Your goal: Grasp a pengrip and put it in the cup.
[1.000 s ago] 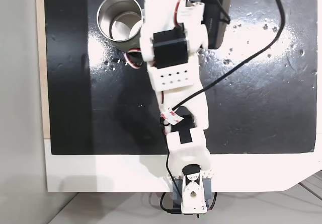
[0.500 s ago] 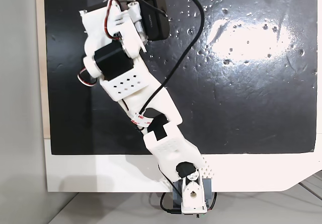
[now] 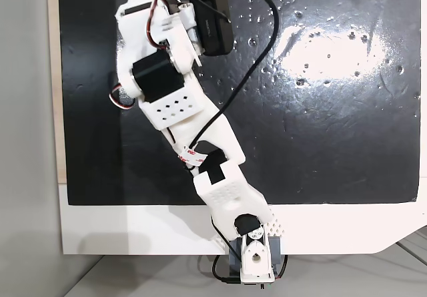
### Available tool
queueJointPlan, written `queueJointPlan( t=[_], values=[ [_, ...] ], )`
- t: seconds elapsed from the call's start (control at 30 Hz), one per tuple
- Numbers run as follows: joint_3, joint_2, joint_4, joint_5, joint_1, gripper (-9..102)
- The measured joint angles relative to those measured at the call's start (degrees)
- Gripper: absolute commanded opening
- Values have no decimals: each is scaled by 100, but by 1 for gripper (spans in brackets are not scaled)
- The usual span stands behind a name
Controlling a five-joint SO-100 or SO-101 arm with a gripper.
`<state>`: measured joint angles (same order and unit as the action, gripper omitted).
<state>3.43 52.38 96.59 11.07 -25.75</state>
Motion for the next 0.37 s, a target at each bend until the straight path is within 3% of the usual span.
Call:
queueJointPlan(
  t=[0.37],
  values=[
    [0, 0, 26, -149, 97, 29]
  ],
)
